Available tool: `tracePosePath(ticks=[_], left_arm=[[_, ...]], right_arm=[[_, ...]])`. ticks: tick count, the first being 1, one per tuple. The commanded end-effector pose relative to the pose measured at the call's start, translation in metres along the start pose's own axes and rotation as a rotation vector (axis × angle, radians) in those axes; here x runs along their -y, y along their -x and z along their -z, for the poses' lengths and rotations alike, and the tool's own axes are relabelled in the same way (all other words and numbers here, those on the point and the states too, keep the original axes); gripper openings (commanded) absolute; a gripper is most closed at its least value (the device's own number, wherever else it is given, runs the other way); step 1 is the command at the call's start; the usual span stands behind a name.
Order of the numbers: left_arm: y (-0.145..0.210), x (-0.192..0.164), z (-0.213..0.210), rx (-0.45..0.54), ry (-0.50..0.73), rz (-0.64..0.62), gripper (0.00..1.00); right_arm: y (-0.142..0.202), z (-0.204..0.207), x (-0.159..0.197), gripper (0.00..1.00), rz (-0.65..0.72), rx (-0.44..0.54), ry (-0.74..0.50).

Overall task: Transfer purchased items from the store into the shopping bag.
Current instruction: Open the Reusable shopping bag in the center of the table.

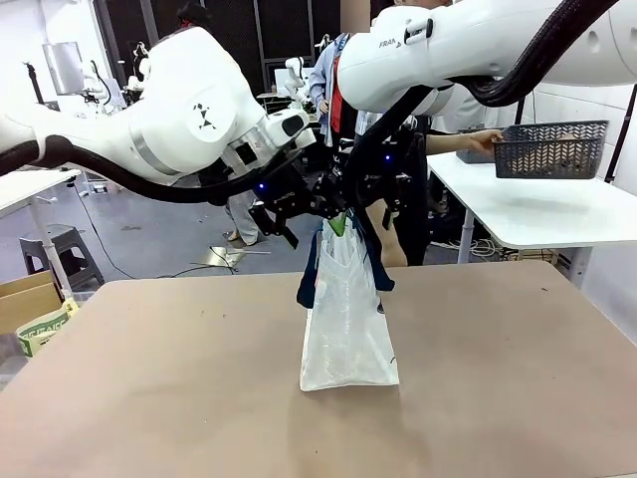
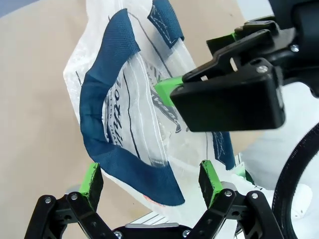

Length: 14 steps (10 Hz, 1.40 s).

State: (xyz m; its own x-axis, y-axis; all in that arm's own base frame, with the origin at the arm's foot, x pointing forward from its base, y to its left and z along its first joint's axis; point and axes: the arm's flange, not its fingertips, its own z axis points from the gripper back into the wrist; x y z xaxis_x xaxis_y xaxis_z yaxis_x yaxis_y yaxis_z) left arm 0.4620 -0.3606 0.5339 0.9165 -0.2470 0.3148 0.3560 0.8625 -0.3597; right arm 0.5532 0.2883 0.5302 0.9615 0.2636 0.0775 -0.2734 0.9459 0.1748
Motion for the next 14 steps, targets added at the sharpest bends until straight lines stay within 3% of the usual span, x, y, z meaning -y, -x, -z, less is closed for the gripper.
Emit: tracePosePath(ticks=[1,3,5,6,10,11,12,14], left_arm=[[-0.005,0.007,0.008,-0.015,-0.025,-0.033,1.0],[-0.007,-0.001,0.015,0.016,-0.02,-0.02,1.0],[-0.001,-0.002,0.013,-0.02,-0.003,-0.019,1.0],[-0.003,-0.004,0.016,-0.017,-0.002,-0.023,0.87],[0.001,-0.007,0.012,-0.026,-0.007,-0.023,0.08],[0.002,-0.008,0.011,-0.021,-0.012,-0.02,0.0],[0.003,-0.011,0.011,-0.015,-0.02,-0.025,0.0],[0.008,-0.024,0.008,-0.006,-0.026,-0.033,0.0]], right_arm=[[0.009,0.008,0.002,1.0,0.032,-0.023,-0.02],[0.014,0.015,0.005,1.0,-0.011,-0.02,-0.034],[0.002,0.007,0.001,1.0,0.003,-0.015,0.003],[0.004,0.011,0.001,1.0,-0.001,-0.022,0.003],[0.02,0.008,-0.007,0.26,0.016,-0.065,-0.059],[0.022,0.008,-0.008,0.07,0.017,-0.064,-0.063],[0.025,0.01,-0.01,0.0,0.013,-0.071,-0.074],[0.031,0.013,-0.007,0.0,0.022,-0.069,-0.061]])
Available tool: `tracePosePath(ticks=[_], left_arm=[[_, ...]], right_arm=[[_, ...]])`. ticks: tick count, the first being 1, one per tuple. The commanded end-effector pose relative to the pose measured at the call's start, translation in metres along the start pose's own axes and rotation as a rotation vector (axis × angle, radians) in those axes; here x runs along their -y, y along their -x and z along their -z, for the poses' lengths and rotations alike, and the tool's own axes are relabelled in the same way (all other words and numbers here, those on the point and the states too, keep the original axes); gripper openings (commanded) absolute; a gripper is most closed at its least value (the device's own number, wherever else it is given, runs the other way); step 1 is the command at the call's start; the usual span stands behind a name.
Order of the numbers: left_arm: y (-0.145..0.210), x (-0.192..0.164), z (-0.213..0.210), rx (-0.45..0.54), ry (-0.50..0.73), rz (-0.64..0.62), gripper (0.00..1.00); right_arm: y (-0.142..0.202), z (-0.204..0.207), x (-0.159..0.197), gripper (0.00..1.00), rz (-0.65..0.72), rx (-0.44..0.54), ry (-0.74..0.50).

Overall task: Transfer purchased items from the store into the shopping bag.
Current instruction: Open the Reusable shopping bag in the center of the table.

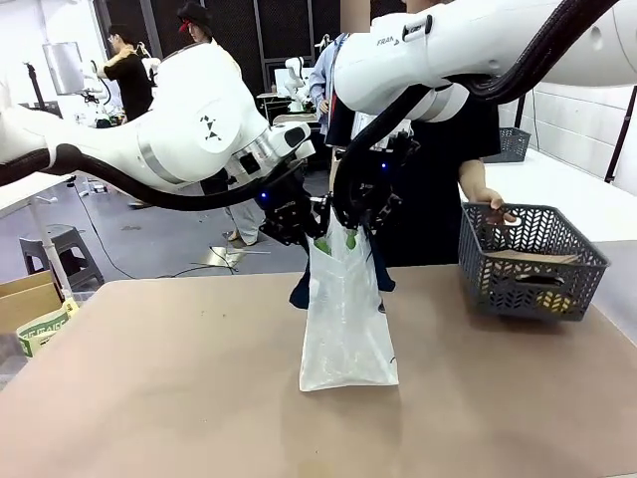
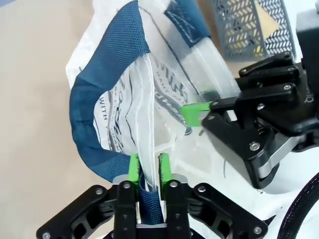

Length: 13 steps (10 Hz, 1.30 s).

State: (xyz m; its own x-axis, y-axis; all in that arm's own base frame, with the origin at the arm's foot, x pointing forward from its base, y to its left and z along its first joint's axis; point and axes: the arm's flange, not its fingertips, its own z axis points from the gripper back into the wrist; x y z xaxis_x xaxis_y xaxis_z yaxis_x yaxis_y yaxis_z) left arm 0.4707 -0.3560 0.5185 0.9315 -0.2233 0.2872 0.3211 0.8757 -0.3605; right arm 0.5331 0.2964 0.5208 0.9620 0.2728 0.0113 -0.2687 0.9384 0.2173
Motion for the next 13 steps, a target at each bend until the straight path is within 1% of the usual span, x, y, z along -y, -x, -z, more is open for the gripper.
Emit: tracePosePath(ticks=[1,4,5,6,8,9,11,13], left_arm=[[0.014,-0.022,-0.011,0.022,-0.02,-0.009,0.0],[0.033,-0.06,-0.035,0.084,-0.069,-0.037,0.0],[0.038,-0.073,-0.041,0.105,-0.084,-0.062,0.0],[0.042,-0.082,-0.047,0.126,-0.096,-0.083,0.0],[0.047,-0.094,-0.06,0.194,-0.195,-0.152,0.0],[0.05,-0.096,-0.066,0.216,-0.222,-0.129,0.0],[0.054,-0.096,-0.071,0.219,-0.268,-0.062,0.0],[0.048,-0.094,-0.069,0.199,-0.306,0.001,0.0]], right_arm=[[0.019,0.002,0.008,0.0,0.016,0.024,0.005],[0.039,-0.004,0.019,0.0,-0.032,0.049,0.032],[0.043,-0.003,0.02,0.0,-0.091,0.046,0.044],[0.047,-0.001,0.019,0.0,-0.157,0.079,0.105],[0.05,-0.007,0.02,0.0,-0.243,0.153,0.171],[0.049,-0.011,0.021,0.0,-0.273,0.178,0.187],[0.049,-0.011,0.012,0.0,-0.325,0.218,0.232],[0.047,-0.007,0.002,0.0,-0.36,0.197,0.247]])
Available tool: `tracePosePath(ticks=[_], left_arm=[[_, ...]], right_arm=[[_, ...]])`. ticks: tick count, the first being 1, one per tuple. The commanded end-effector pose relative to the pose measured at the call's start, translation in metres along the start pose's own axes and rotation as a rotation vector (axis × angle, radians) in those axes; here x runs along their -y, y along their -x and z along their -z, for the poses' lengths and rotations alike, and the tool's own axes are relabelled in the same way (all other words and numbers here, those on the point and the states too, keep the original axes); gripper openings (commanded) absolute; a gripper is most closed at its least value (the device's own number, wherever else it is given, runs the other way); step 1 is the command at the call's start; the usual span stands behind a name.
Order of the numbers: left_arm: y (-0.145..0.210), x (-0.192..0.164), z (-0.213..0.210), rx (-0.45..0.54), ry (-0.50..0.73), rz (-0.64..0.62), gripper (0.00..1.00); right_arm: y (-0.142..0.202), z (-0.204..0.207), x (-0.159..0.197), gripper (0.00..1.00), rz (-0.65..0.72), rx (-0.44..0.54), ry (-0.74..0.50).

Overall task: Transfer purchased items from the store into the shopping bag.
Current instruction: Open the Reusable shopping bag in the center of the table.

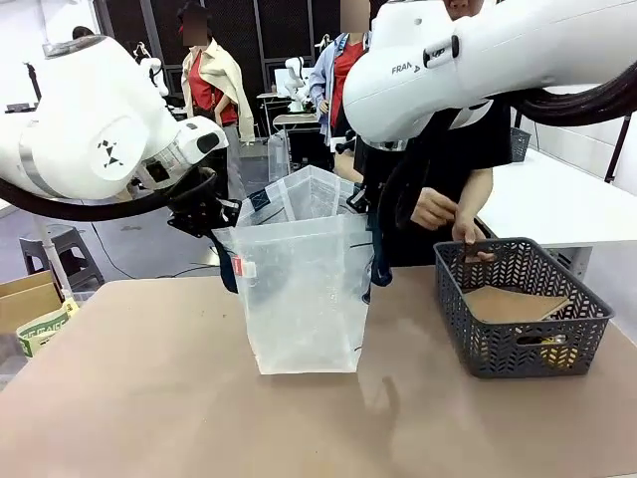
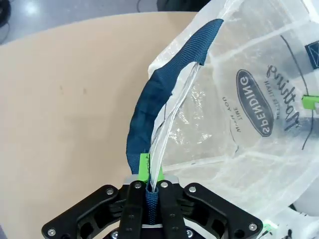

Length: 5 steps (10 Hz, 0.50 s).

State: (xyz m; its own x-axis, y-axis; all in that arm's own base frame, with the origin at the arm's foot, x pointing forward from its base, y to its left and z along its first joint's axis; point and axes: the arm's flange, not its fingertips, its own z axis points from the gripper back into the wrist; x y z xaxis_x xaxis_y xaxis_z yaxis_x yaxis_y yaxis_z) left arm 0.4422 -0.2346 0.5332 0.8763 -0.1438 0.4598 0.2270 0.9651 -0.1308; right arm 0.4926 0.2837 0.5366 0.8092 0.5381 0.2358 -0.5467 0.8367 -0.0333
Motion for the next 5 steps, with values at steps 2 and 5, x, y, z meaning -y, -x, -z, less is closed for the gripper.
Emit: tracePosePath(ticks=[2,5], left_arm=[[-0.005,-0.001,0.006,-0.02,-0.088,0.073,0.0],[-0.006,-0.012,0.002,-0.004,-0.181,0.053,0.0]], right_arm=[[0.006,0.011,-0.002,0.0,-0.037,-0.016,0.043],[0.007,0.012,-0.001,0.0,-0.016,-0.067,0.083]])
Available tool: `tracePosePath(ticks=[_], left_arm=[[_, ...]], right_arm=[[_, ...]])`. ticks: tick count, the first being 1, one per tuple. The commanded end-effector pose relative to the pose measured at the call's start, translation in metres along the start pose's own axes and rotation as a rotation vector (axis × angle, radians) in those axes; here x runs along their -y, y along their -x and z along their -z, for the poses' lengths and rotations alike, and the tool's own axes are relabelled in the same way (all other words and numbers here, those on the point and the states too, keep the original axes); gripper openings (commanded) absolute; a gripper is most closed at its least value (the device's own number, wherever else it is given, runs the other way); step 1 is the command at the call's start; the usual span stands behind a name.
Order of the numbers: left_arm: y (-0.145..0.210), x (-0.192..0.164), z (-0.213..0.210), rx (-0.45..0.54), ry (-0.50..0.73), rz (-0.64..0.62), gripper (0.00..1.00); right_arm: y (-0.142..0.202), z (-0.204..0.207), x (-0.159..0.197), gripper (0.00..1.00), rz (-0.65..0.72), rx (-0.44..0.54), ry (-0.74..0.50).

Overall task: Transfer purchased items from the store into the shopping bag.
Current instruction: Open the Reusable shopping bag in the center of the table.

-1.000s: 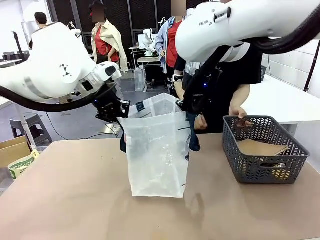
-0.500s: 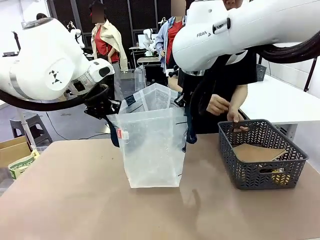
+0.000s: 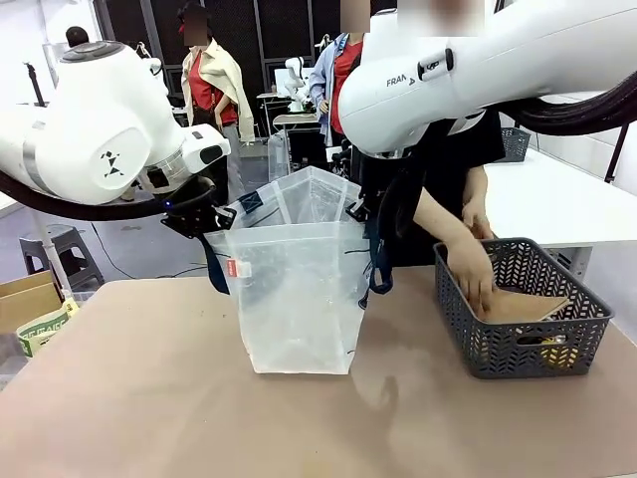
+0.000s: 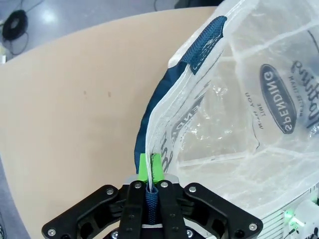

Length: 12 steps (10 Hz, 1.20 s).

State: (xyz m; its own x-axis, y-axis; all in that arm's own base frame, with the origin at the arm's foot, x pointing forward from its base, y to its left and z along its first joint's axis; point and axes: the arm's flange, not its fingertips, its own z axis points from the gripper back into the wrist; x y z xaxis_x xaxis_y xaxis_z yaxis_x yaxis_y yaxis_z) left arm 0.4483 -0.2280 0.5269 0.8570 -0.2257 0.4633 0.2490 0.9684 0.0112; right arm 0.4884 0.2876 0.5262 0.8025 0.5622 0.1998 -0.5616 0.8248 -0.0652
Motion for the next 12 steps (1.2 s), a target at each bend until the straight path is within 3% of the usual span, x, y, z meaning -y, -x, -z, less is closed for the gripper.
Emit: tracePosePath(ticks=[1,5,6,12], left_arm=[[-0.0039,-0.0086,-0.0039,-0.027,-0.072,-0.031,0.0],[-0.0055,-0.0107,0.0012,-0.058,0.059,-0.067,0.0],[-0.0013,-0.0037,-0.0007,-0.029,0.009,-0.042,0.0],[-0.0013,-0.0037,-0.0007,-0.029,0.009,-0.042,0.0]], right_arm=[[0.0028,0.0028,0.0055,0.0,0.01,-0.04,0.063],[-0.0044,0.0049,0.0033,0.0,0.031,-0.037,-0.006],[-0.0015,0.0035,-0.0018,0.0,0.029,-0.013,0.0],[-0.0015,0.0035,-0.0018,0.0,0.029,-0.013,0.0]])
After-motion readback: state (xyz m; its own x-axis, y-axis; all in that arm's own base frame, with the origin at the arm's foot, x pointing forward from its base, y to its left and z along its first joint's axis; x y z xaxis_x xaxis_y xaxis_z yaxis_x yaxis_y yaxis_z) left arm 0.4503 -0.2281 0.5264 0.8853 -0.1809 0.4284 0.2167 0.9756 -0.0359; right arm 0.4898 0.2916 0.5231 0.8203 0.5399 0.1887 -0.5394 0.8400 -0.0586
